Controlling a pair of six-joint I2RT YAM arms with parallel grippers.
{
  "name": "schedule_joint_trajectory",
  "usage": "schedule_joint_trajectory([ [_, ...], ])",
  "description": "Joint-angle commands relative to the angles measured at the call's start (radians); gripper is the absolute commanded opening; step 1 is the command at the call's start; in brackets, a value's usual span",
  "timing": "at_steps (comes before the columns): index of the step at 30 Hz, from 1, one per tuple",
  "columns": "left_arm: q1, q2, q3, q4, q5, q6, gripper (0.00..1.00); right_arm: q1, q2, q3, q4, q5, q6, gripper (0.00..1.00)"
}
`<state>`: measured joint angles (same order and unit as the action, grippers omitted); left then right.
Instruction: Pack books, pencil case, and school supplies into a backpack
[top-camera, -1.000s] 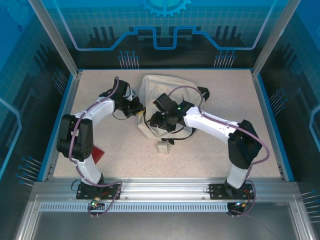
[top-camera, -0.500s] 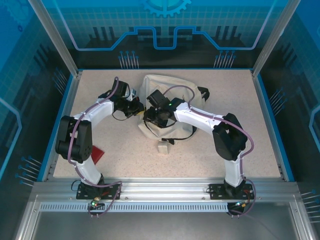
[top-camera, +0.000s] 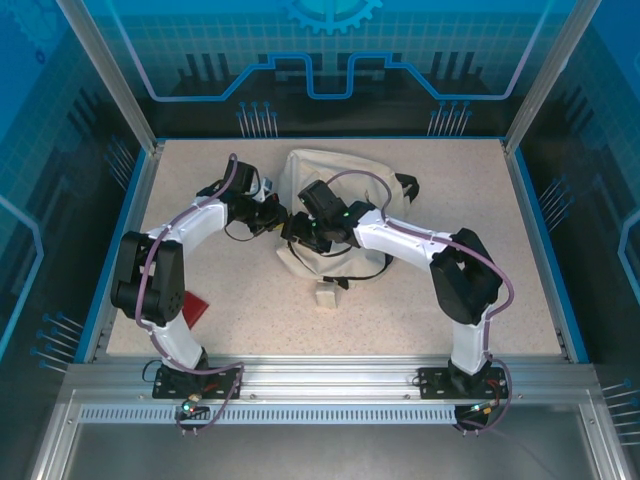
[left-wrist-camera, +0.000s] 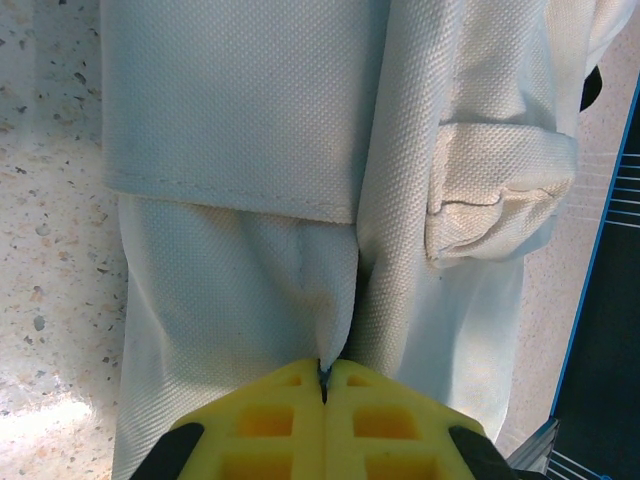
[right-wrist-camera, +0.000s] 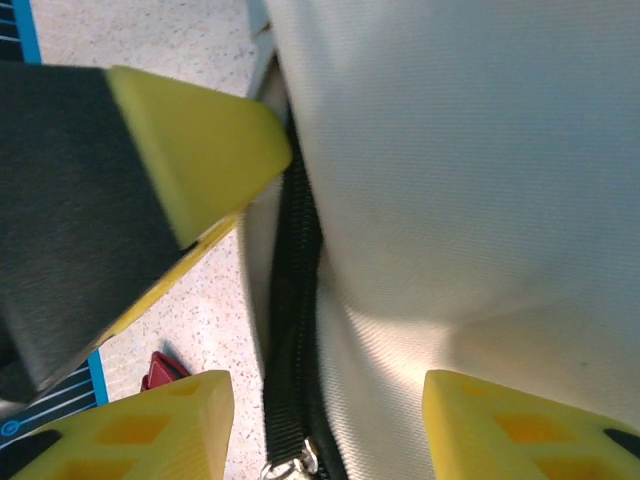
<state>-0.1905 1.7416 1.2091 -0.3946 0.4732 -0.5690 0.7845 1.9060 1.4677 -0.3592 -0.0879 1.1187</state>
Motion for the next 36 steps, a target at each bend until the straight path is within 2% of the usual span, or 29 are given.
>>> schedule_joint_trajectory([
  [1,0.000,-0.013,0.012,-0.008,0.065,0.016,0.00,-0.001,-0.021,-0.017,0.048,-0.042,-0.041,0.55],
  [4,0.000,-0.014,0.012,-0.009,0.067,0.016,0.00,0.001,-0.011,-0.005,0.024,-0.047,-0.064,0.55],
  [9,0.000,-0.021,0.012,-0.013,0.064,0.017,0.00,0.002,0.006,0.027,-0.081,0.011,-0.063,0.34],
  [11,0.000,-0.019,0.013,-0.015,0.059,0.017,0.00,0.004,-0.002,0.030,-0.114,0.046,-0.056,0.31],
  [17,0.000,-0.016,0.013,-0.015,0.055,0.016,0.00,0.011,-0.042,0.031,-0.209,0.146,-0.033,0.29],
  [19,0.000,-0.016,0.011,-0.012,0.060,0.017,0.00,0.007,-0.046,0.019,-0.171,0.114,-0.034,0.29],
  [24,0.000,-0.016,0.013,-0.010,0.065,0.015,0.00,-0.006,0.002,0.036,-0.089,-0.011,-0.002,0.38],
  [36,0.000,-0.017,0.001,-0.009,0.066,0.017,0.00,-0.012,0.049,0.064,-0.084,0.007,0.046,0.34],
])
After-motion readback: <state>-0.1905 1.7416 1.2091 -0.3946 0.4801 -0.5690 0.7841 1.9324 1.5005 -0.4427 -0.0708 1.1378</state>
